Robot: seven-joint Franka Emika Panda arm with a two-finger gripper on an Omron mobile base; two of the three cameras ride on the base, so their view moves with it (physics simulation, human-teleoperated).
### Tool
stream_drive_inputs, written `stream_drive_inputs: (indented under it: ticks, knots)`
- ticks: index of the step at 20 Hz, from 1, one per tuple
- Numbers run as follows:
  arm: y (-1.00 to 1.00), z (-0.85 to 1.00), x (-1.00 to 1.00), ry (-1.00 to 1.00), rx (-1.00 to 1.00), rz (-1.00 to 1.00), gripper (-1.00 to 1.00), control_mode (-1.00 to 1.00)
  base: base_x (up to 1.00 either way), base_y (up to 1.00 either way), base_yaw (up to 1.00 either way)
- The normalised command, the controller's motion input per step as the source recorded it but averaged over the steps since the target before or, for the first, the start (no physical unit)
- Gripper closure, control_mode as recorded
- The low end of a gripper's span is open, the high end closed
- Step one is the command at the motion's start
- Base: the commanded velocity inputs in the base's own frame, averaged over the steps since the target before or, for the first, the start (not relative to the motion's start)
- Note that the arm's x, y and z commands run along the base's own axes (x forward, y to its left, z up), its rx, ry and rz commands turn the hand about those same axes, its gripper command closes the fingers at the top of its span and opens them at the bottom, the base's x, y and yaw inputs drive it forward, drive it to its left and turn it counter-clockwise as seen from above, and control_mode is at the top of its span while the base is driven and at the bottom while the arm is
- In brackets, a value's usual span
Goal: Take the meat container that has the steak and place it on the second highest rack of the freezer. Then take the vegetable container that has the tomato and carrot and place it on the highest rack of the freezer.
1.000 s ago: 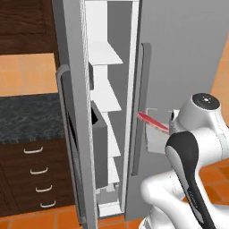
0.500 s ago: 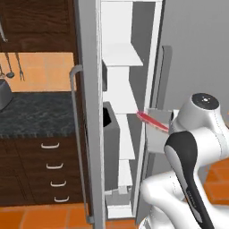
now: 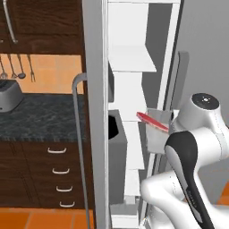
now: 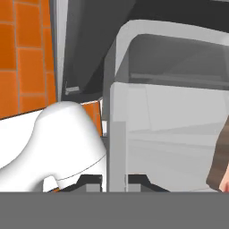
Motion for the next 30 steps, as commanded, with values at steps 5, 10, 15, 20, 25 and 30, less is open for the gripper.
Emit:
stream_drive_inputs:
  ticks: [5, 10, 15, 20, 25, 30]
  knots:
    - [0.00, 0.00, 0.00, 0.00, 0.00, 0.00, 1.00, 1.00, 0.38, 0.00, 0.20]
    - [0.00, 0.00, 0.00, 0.00, 0.00, 0.00, 1.00, 1.00, 0.48, 0.08, 0.18]
    - [0.00, 0.00, -0.06, -0.05, 0.00, 0.05, 1.00, -1.00, 0.01, 0.00, 0.09]
    - [0.12, 0.17, -0.42, -0.15, -0.04, 0.17, 1.00, -1.00, 0.00, 0.00, 0.00]
    - [0.25, 0.19, 0.45, 0.03, -0.07, 0.17, 1.00, -1.00, 0.00, 0.00, 0.00]
    - [-0.21, -0.06, 0.72, 0.07, 0.00, 0.18, 1.00, -1.00, 0.00, 0.00, 0.00]
